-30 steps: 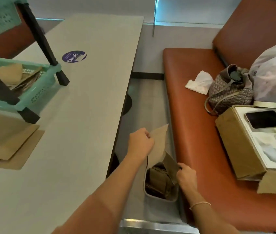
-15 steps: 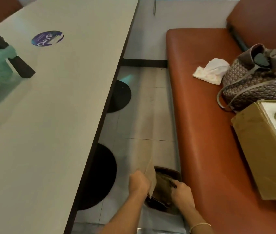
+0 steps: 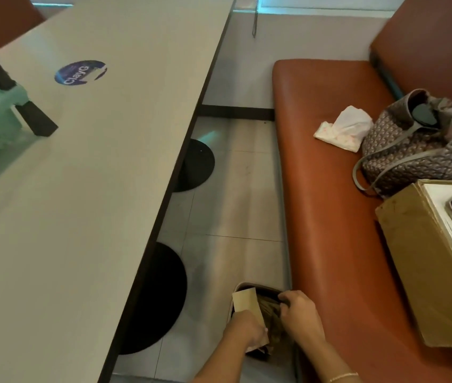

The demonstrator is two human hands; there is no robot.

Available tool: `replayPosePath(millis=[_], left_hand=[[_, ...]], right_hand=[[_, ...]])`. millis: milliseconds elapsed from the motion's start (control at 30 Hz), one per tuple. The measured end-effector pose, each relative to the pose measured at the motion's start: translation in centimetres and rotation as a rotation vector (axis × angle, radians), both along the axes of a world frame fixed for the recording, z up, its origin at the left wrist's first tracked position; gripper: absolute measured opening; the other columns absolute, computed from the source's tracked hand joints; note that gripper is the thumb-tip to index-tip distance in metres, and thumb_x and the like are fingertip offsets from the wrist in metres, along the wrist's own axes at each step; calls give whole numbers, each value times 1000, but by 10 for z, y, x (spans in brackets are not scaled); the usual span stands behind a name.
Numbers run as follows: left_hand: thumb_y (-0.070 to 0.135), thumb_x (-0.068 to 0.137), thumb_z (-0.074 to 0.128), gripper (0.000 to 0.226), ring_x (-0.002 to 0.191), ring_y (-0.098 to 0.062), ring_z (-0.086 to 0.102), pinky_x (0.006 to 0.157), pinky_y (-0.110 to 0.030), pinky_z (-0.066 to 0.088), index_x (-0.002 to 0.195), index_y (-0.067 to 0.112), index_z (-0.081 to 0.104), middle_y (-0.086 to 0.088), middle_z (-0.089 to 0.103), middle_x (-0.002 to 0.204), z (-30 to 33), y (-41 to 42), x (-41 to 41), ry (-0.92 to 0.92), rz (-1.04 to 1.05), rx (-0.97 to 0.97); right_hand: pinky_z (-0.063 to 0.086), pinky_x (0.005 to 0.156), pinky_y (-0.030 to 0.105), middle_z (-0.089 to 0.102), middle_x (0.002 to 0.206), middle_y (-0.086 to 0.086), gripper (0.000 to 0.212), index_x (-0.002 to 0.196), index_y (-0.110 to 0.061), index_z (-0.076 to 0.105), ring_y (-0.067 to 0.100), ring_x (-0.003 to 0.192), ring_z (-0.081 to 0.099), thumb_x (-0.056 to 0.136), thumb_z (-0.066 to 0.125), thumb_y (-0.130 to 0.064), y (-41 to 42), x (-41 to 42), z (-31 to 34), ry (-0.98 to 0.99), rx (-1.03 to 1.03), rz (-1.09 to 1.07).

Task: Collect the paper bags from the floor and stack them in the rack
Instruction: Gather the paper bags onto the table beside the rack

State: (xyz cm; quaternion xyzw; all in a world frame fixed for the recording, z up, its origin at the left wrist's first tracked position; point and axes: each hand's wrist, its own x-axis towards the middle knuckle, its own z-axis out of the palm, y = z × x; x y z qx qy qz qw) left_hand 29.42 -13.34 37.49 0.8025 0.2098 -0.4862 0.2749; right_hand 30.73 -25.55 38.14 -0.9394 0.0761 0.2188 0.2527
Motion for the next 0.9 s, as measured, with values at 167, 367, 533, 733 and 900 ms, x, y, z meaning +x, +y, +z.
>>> replayPosePath(millis=[167,367,533,733,900], left_hand=[[36,93,51,41,112,-26,56,83,-31,45,122,8,54,-11,57,125,55,25,19,-179,-43,51],[30,94,52,43,121,-27,50,100,-34,43,132,9,49,-13,50,134,169,69,31,-505,73,19],[30,89,57,35,114,-23,56,97,-32,45,122,16,58,-6,61,123,267,132,15,-851,203,37],[32,91,55,33,105,-21,58,90,-33,49,122,19,55,-4,62,117,321,256,-30,-947,406,285],[38,86,55,39,99,-20,51,82,-31,45,120,19,53,-4,57,115,296,346,-76,-740,370,540]], right_hand=[[49,89,28,58,120,5,31,117,-15,64,19,108,57,93,44,-11,21,15,47,-62,4,97],[46,91,30,62,120,6,31,115,-18,66,22,109,58,92,47,-14,76,45,137,-226,47,185],[42,92,28,66,115,11,29,111,-9,68,25,108,59,88,51,-7,149,64,221,-463,174,255],[44,91,31,60,123,7,32,122,-17,58,24,111,56,92,49,-17,248,42,269,-422,209,401],[42,95,31,50,133,7,44,135,-15,45,24,121,49,92,52,-22,313,0,263,-255,158,532]])
